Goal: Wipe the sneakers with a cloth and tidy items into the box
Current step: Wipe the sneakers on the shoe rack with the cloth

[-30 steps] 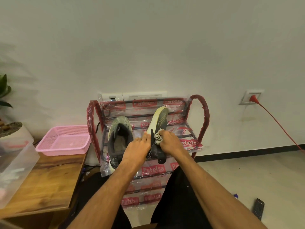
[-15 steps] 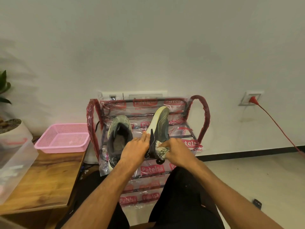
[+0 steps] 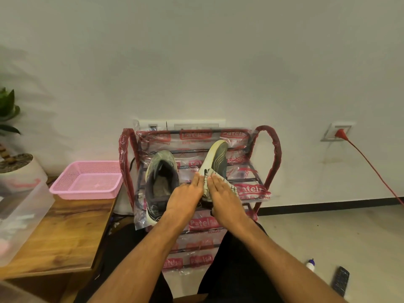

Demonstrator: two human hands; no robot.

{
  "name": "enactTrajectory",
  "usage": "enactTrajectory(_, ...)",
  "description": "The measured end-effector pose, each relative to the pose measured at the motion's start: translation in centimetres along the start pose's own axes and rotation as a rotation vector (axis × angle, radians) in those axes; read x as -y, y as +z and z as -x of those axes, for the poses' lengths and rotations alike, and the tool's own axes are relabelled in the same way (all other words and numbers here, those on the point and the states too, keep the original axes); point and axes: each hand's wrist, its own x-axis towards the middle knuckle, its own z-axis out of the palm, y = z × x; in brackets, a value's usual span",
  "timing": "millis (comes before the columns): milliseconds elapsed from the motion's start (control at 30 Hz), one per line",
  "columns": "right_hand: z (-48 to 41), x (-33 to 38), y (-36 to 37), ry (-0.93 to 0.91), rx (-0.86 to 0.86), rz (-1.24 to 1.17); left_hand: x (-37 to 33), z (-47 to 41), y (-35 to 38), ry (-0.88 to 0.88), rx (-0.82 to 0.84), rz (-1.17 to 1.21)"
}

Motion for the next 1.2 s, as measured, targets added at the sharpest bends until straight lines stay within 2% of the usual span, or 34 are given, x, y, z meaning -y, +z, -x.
enactTrajectory(133,-3.6,-1.5,-2.4,0.177,0.098,-0.279,0.0,-0.3,0.3,-0.011,0.005,0.006)
enactTrajectory(333,-4.4,-1.3,-2.7,0.272,0.057,-0.46,-0.2,-0.1,0.0,-0.019,0.027,-0.008)
enactTrajectory(433,-3.8,-0.9,-2.9,0.246,0.032,-0.474,0.1,-0.3,0.0,-0.039,0.033,-0.003)
enactTrajectory(567,-1.6,-1.1,-3.3,0.166,0.102,-0.416,0.4,-0.3,0.3,-0.05,0.044,0.022)
enactTrajectory(667,-1.4,-2.5,-5.7,0.151,0.137,-0.48,0.6,-0.2,0.4,-0.049,0.047,0.046)
enactTrajectory(733,-1.5,-2.8,-6.3,0.192,0.002,-0.534,0.7,-0.4,0.1,-0.054,0.042,0.077)
enactTrajectory(800,-1.6,-2.2,-5.5,0.186,-0.152,-0.474,0.7,-0.6,-0.5,-0.053,0.049,0.141)
enactTrajectory(967,0.8,1.7,1.1,-0.039,-0.124,0.031,2.0,-1.2,-1.2,-0.043,0.09,0.309)
enactTrajectory(1100,1.9,2.0,3.5,-0.028,-0.164,0.238,2.2,-1.5,-1.4,-0.036,0.117,0.402)
enactTrajectory(1200,1.0,1.2,3.4,0.007,-0.216,0.29,1.6,-1.5,-2.2,-0.029,0.132,0.393)
